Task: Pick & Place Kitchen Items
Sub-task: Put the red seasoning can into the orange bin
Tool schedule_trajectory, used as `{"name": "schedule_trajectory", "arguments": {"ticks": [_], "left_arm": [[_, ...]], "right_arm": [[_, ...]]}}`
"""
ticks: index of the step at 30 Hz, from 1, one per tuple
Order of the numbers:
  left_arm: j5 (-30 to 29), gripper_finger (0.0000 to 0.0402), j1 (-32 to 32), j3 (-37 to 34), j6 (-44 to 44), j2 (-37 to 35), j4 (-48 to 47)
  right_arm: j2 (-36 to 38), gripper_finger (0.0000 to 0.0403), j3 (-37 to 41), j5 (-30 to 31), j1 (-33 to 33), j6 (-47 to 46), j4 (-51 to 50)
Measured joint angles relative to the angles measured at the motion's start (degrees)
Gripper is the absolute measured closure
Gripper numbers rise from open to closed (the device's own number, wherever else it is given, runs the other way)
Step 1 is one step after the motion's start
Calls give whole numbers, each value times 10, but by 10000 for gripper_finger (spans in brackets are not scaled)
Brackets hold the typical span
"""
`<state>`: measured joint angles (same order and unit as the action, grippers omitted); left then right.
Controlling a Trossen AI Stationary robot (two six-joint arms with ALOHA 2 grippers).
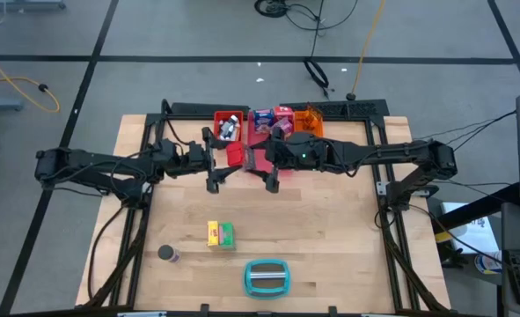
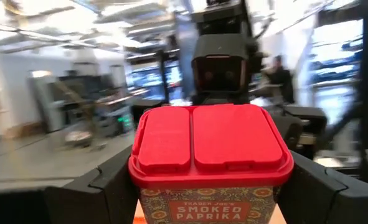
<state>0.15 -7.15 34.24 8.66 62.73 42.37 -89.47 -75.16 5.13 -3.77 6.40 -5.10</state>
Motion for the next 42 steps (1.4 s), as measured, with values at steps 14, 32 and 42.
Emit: {"name": "schedule_trajectory", "arguments": {"ticks": [14,32,42], "left_arm": [[47,118,-17,5,-34,32,-8],[54,118,-18,3,-45,82,13],[-28,118,-30,-1,-22,86,-59]], "right_arm": [[-13,81,4,-3,-17,1,-9],[2,81,2,-6,-26,24,3],[4,81,-1,-6,-25,-13,-60]]}}
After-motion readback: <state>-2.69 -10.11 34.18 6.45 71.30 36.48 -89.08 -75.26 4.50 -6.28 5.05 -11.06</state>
